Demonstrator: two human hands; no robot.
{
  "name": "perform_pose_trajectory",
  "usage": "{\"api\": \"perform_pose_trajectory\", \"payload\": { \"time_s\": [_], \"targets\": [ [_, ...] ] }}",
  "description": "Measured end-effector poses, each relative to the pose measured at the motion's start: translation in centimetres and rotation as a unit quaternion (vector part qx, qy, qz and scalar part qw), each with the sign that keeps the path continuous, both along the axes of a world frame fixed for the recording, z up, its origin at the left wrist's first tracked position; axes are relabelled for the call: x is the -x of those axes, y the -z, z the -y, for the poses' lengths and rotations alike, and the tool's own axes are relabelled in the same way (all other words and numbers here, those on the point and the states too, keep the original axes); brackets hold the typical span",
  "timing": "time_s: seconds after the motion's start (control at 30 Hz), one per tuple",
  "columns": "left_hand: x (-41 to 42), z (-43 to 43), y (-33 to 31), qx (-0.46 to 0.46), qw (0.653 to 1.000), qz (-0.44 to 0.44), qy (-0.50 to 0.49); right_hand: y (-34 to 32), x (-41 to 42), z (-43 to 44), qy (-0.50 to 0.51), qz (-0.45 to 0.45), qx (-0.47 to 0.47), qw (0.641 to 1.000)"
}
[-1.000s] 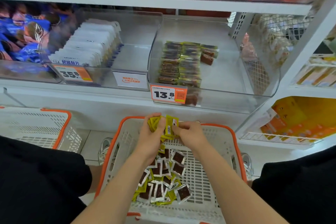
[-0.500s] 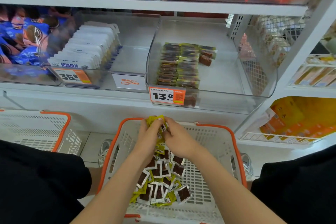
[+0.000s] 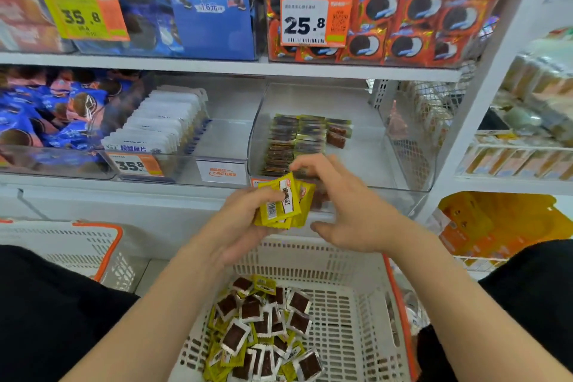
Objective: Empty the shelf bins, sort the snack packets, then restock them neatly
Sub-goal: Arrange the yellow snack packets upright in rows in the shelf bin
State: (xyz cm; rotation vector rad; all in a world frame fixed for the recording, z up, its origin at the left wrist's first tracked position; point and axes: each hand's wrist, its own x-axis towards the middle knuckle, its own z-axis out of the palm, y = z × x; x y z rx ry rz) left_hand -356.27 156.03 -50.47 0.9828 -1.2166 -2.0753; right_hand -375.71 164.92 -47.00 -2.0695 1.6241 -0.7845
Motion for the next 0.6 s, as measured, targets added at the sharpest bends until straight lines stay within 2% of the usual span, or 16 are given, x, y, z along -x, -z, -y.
{"api": "perform_pose_trajectory", "payload": {
  "time_s": [0.1, 0.2, 0.33, 0.43, 0.5, 0.57, 0.6],
  "targets": [
    [1.4, 0.3, -3.1, 0.012, 0.999, -0.022, 0.044, 0.1, 0.8, 0.9, 0.003, -0.048, 0.125, 0.991],
    [2.9, 1.5, -5.3, 0.063, 0.995, -0.007, 0.071, -0.5, 3.2, 2.1, 0.021, -0.052, 0.169, 0.984],
    [5.7, 3.5, -6.8, 0.137, 0.985, 0.073, 0.078, -1.3, 4.9, 3.3, 0.010, -0.094, 0.167, 0.981],
    [7.7, 5.3, -7.3, 0.100, 0.987, 0.089, 0.087, -1.5, 5.9, 4.4, 0.025, -0.102, 0.160, 0.981],
    [8.6, 6.6, -7.3, 0.096, 0.980, 0.115, 0.127, -1.3, 6.8, 5.4, 0.034, -0.100, 0.141, 0.984],
    [9.8, 7.9, -6.9, 0.162, 0.955, 0.201, 0.150, -0.7, 7.9, 6.5, 0.040, -0.090, 0.117, 0.988],
    [10.3, 8.4, -6.6, 0.225, 0.929, 0.261, 0.136, -0.2, 8.6, 7.1, 0.053, -0.082, 0.101, 0.990]
  ]
}}
